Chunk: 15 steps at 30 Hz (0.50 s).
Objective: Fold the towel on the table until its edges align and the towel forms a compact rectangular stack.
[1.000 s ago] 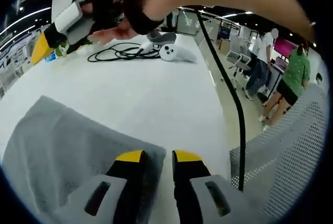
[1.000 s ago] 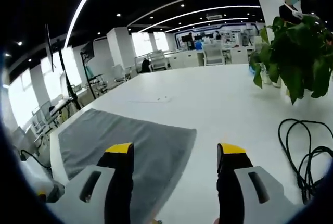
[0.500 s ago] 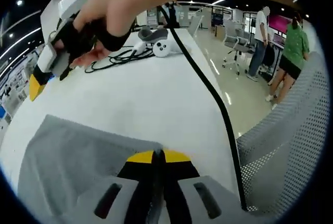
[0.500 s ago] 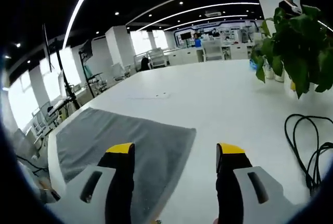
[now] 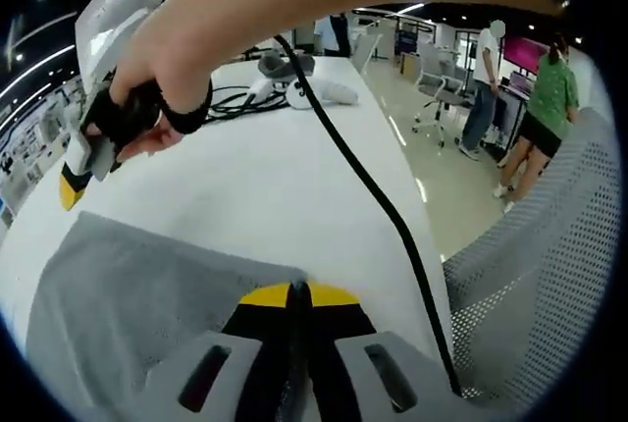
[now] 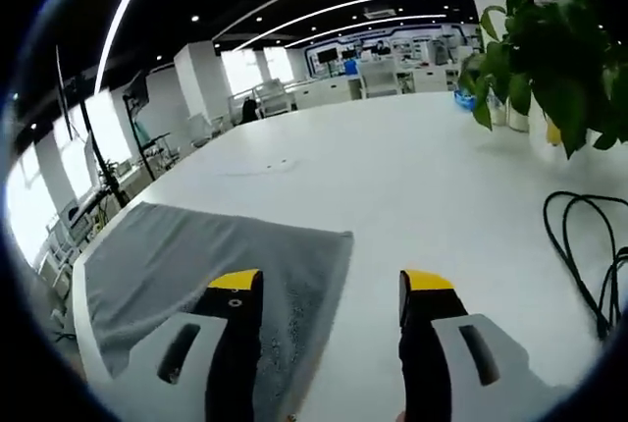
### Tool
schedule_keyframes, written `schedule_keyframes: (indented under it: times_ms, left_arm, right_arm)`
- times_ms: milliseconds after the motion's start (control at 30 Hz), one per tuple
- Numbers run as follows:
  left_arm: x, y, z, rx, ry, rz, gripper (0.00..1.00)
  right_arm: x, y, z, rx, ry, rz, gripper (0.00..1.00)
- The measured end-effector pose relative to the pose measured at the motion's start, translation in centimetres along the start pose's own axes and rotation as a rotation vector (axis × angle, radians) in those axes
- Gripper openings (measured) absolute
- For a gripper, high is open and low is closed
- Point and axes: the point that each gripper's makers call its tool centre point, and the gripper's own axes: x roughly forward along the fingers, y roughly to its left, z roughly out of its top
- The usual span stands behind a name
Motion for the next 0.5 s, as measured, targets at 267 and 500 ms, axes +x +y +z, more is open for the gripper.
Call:
schedule_keyframes:
  times_ms: [267, 500]
  left_arm:
    - [0.1, -0.1, 0.0, 0.023, -0.004, -0.008, 0.04]
    - [0.1, 0.0, -0.1, 0.025, -0.008, -0.015, 0.04]
  right_arm:
    - [2.6, -1.1, 0.0, -0.081, 0.022, -0.043, 0.47]
    - [3.8, -1.2, 0.0, -0.062, 0.022, -0.055, 0.37]
